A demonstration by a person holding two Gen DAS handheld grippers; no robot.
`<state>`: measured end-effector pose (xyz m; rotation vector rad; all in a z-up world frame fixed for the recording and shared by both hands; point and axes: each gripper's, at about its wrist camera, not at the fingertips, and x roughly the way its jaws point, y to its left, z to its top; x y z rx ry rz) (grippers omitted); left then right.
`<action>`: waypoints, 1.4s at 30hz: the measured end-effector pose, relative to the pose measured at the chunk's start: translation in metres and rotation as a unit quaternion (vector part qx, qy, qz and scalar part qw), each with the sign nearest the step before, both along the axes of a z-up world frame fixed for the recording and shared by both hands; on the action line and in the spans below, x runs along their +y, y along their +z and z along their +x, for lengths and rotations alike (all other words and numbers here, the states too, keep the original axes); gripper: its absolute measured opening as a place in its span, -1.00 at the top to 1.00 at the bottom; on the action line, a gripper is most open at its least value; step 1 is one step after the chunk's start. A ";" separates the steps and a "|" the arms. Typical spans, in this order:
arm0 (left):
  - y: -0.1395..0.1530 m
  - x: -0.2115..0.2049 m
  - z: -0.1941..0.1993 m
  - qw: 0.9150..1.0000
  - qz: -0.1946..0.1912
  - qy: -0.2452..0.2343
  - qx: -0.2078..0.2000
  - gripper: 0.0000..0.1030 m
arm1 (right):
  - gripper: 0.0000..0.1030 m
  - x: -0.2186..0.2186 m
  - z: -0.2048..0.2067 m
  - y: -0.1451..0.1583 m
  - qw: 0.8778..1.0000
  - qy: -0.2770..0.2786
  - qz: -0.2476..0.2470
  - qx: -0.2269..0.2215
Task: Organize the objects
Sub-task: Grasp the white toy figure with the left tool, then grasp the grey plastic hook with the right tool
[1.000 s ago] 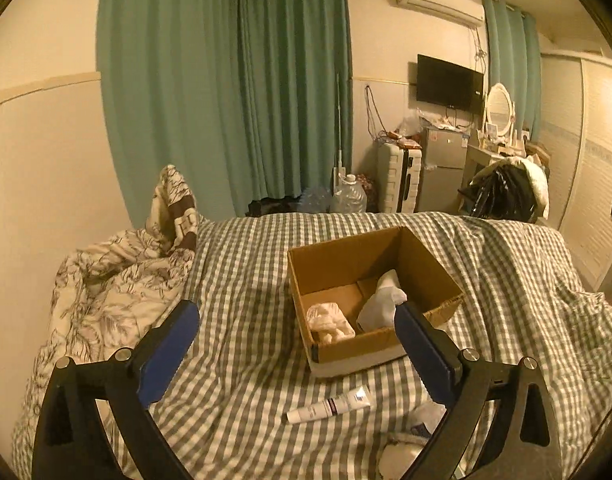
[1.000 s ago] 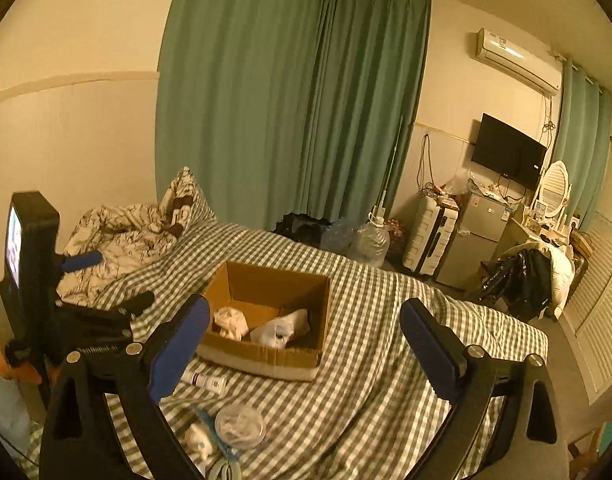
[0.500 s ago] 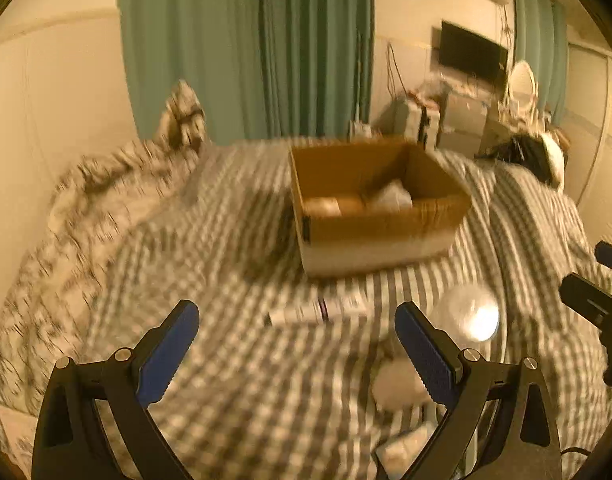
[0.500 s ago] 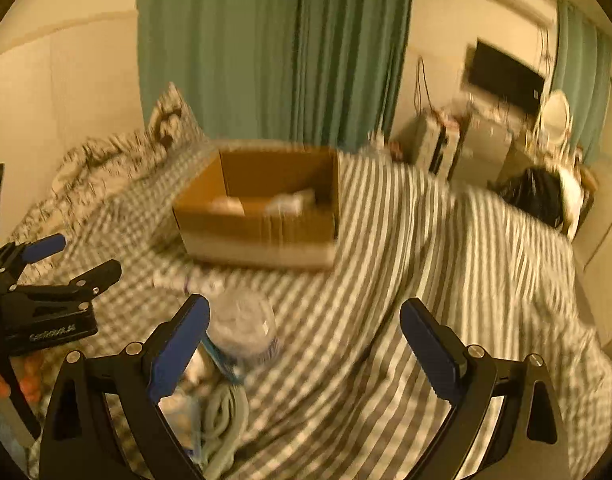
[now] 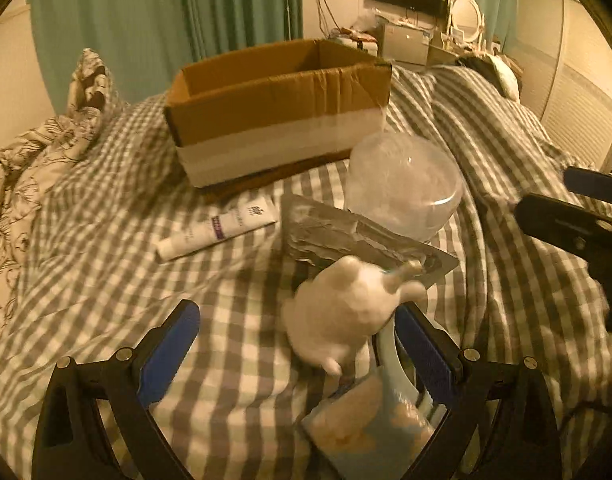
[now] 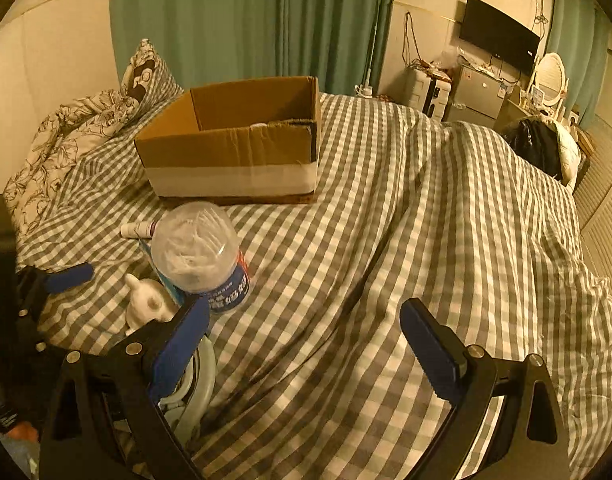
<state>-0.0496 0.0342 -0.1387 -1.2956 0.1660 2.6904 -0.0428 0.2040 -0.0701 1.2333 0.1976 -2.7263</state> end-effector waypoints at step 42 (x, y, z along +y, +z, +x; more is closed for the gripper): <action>0.084 -0.131 0.062 0.992 0.038 0.105 0.055 -0.14 | 0.68 -0.058 0.035 -0.059 0.985 0.103 -0.057 -0.124</action>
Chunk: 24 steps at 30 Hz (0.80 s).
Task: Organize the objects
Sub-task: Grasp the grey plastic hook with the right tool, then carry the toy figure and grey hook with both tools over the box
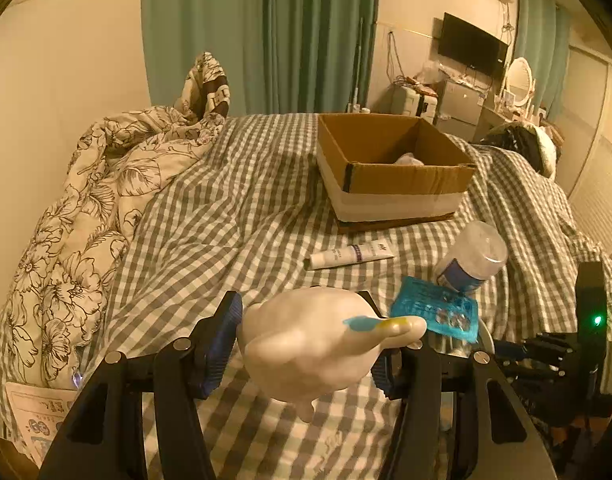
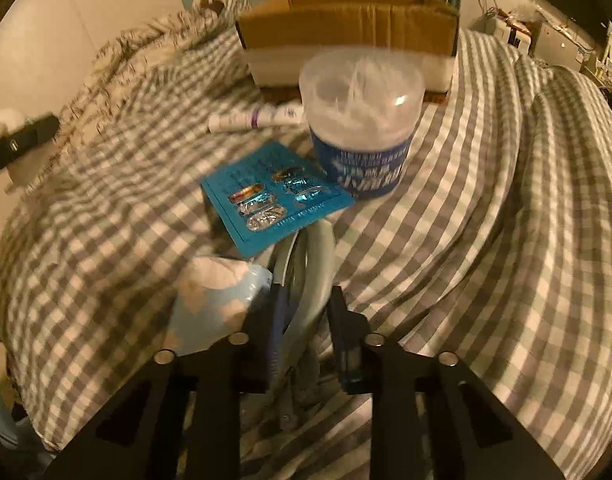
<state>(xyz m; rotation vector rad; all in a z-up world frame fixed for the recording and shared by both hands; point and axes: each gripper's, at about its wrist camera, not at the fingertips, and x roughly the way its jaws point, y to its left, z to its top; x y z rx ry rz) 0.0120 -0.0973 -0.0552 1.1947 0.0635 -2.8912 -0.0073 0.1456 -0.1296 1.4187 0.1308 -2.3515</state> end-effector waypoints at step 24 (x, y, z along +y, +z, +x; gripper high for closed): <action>0.063 0.071 -0.049 0.995 -0.029 -0.061 0.072 -0.14 | 0.84 0.020 -0.025 0.161 0.979 -0.010 -0.007 0.204</action>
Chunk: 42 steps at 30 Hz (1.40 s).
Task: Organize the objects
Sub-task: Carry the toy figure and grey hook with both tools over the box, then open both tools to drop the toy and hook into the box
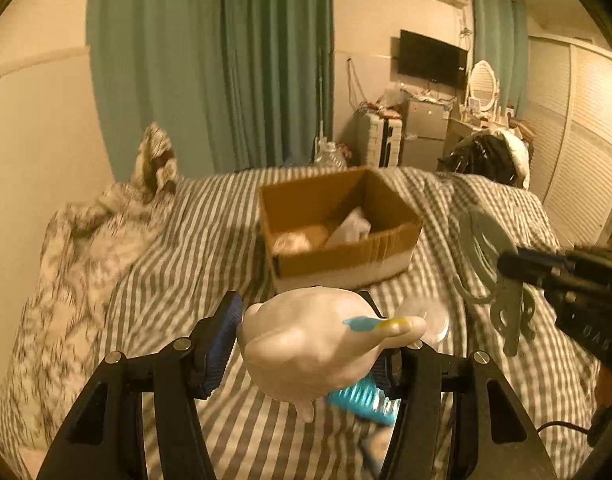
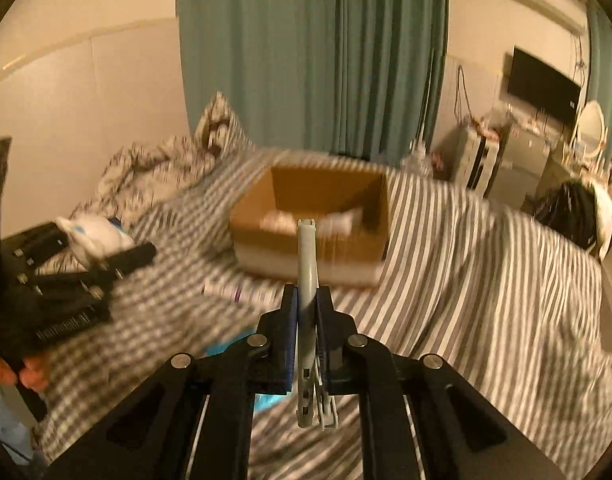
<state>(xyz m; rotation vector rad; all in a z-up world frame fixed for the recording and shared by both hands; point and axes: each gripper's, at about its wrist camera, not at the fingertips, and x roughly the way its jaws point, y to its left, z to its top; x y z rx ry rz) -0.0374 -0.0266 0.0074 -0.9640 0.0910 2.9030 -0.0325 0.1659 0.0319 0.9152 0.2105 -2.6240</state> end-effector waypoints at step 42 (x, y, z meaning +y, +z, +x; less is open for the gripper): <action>-0.063 0.007 -0.221 1.000 -0.010 -0.008 -0.023 -0.78 | 0.35 -0.025 -0.239 -0.030 0.999 -0.038 -0.024 -0.005</action>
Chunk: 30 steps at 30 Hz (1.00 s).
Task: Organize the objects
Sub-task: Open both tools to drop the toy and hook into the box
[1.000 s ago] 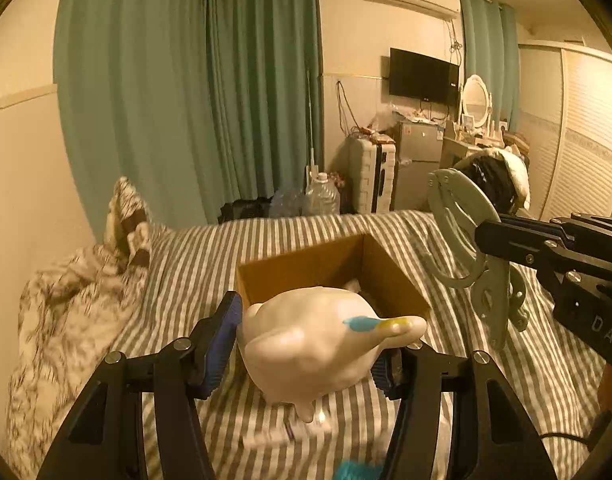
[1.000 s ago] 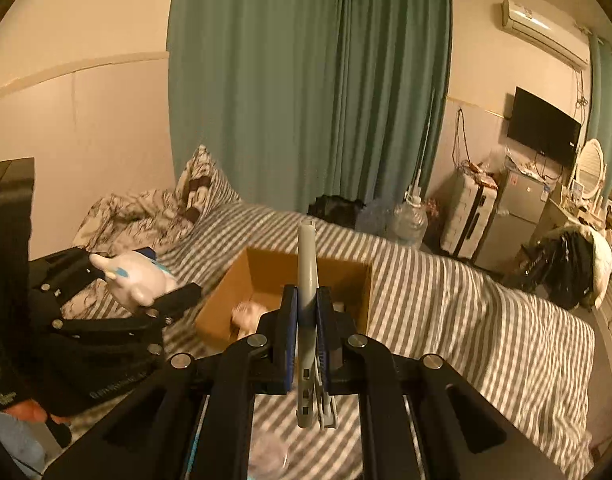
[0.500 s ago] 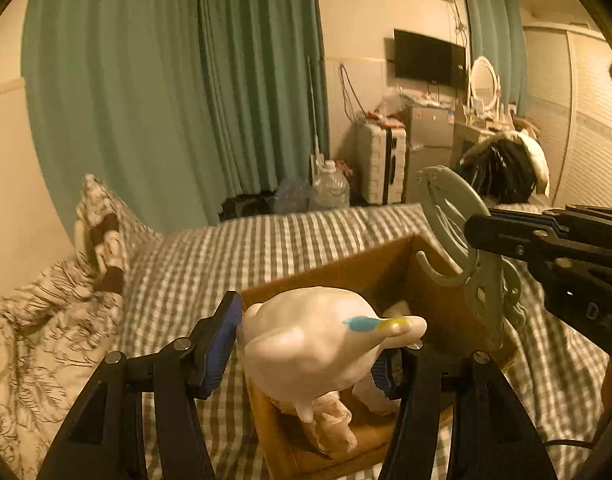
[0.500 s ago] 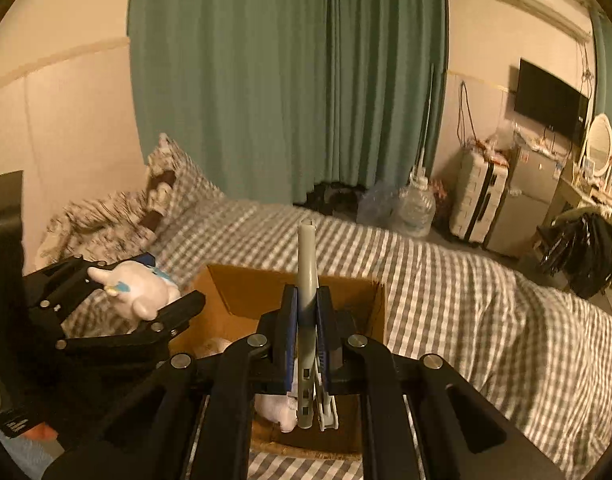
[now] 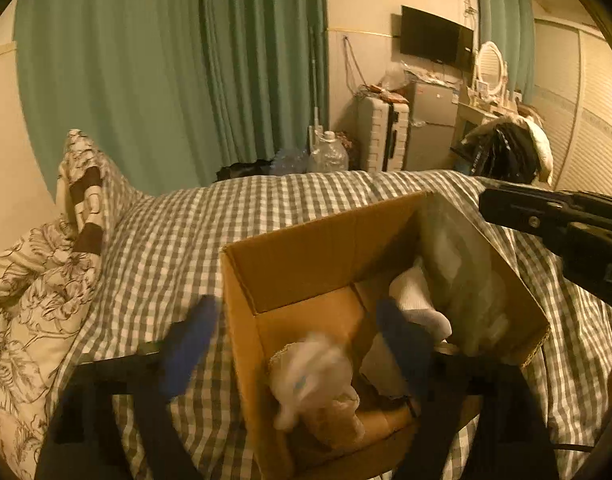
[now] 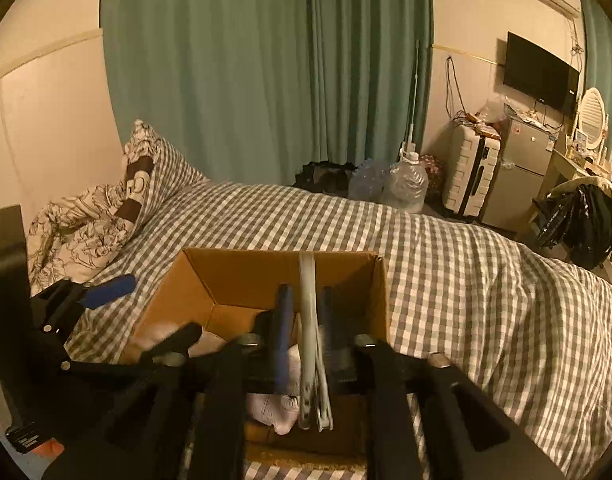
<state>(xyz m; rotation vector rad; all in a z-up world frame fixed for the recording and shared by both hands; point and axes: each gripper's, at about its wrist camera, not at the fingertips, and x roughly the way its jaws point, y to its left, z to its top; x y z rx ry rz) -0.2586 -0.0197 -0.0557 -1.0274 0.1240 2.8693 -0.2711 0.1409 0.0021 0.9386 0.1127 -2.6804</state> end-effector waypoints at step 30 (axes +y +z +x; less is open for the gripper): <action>0.137 0.026 0.173 0.993 -0.004 0.055 0.107 -0.95 | -0.57 0.062 0.196 0.119 0.994 0.000 0.030 0.107</action>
